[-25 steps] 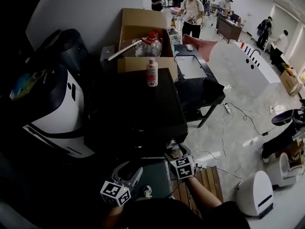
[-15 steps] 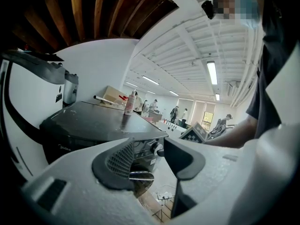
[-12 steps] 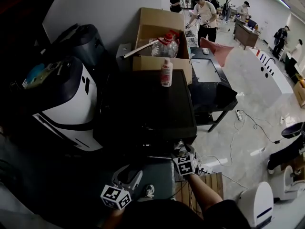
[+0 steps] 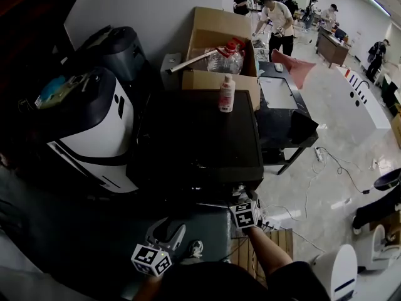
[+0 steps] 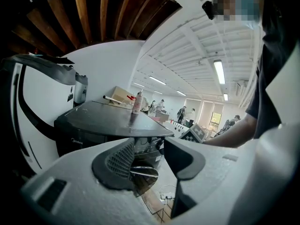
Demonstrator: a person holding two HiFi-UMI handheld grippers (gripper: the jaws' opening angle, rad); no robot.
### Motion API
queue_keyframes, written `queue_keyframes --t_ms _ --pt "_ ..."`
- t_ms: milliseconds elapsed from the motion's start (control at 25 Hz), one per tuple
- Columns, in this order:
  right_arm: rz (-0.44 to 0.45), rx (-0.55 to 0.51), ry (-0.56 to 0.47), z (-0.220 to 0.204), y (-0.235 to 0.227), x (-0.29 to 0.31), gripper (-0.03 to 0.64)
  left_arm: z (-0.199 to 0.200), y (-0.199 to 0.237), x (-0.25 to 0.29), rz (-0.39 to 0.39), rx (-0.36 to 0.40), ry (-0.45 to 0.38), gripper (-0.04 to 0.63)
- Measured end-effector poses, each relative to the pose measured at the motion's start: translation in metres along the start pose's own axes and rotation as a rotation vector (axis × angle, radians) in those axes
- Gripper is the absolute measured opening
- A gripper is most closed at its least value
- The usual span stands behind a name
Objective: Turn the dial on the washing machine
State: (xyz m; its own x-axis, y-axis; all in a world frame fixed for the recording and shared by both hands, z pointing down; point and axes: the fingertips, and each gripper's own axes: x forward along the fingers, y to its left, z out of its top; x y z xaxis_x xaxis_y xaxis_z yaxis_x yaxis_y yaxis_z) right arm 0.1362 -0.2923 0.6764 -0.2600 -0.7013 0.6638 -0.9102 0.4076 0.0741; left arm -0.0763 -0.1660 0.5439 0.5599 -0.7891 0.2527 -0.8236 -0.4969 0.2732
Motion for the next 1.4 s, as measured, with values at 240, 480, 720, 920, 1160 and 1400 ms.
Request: queue_keyframes --t_ms 240,480,720,920,1160,1400 --pt "0.022 0.056 0.03 -0.012 -0.003 0.008 0.357 -0.005 -0.003 0.0 -0.002 -0.004 0.003 0.193" --pt "0.022 0.078 0.041 -0.015 -0.003 0.013 0.359 -0.008 0.002 -0.006 0.017 -0.011 0.013 0.193" --pt "0.036 0.133 0.065 -0.021 -0.005 0.02 0.357 -0.008 0.007 -0.01 0.036 -0.016 0.005 0.193" --pt "0.041 0.142 0.078 -0.024 -0.003 0.023 0.357 -0.01 0.011 -0.015 0.049 -0.023 0.005 0.193" --pt "0.068 0.163 0.105 -0.03 0.002 0.03 0.347 -0.014 0.015 -0.016 0.047 -0.026 0.008 0.193" --pt "0.087 0.176 0.121 -0.034 0.004 0.034 0.336 -0.014 0.017 -0.015 0.052 -0.022 0.015 0.193"
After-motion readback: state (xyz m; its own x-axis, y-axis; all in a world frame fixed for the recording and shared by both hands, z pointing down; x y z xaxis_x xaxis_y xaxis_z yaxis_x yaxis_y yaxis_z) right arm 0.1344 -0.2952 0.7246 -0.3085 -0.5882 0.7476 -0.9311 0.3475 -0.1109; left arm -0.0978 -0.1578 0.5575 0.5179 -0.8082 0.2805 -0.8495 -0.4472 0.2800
